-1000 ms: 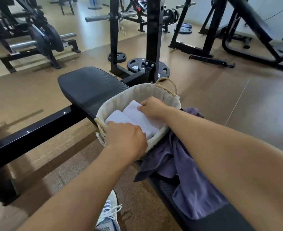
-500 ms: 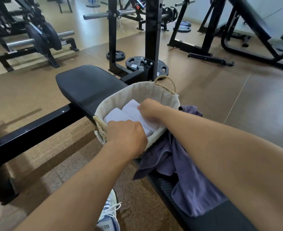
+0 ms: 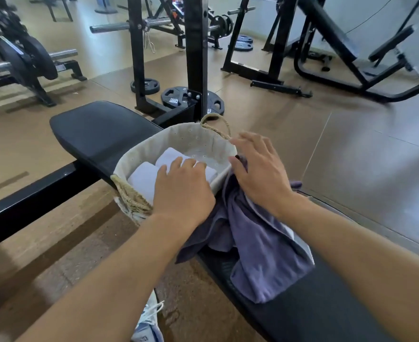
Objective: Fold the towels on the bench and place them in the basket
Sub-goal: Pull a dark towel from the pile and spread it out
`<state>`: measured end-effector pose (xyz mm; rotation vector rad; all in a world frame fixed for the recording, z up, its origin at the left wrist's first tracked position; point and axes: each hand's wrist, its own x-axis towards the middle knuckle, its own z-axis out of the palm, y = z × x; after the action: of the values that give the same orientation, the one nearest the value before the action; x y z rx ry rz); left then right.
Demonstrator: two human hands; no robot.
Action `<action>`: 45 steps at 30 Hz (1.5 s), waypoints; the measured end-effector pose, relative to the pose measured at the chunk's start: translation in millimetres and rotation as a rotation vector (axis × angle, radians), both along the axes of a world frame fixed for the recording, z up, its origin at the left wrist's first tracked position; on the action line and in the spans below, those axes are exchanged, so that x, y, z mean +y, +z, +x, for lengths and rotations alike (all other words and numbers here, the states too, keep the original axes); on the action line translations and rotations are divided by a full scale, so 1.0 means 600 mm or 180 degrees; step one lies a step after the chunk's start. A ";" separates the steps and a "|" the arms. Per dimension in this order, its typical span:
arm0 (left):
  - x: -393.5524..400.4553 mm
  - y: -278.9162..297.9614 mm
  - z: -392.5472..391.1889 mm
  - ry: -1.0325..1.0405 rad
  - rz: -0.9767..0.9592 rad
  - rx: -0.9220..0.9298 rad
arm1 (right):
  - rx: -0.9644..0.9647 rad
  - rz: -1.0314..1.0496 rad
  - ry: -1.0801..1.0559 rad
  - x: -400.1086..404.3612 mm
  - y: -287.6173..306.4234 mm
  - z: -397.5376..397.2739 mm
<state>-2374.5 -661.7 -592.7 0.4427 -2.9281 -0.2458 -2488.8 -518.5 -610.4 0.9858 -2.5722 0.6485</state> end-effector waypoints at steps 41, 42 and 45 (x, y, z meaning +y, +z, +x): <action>0.149 -0.047 -0.074 -0.0222 -0.0613 -0.0291 | -0.1793 0.0146 -0.0533 0.340 -0.056 0.134; 0.150 -0.043 -0.076 -0.0242 -0.0484 -0.0125 | -0.1792 0.0088 -0.0504 0.339 -0.051 0.136; 0.173 -0.036 -0.072 -0.0630 -0.0014 0.0693 | -0.1690 -0.0100 -0.0454 0.340 -0.047 0.137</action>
<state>-2417.9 -558.2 -614.3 0.1155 -2.7562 -0.2931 -2406.5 -314.5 -638.4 0.6756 -3.0340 1.0196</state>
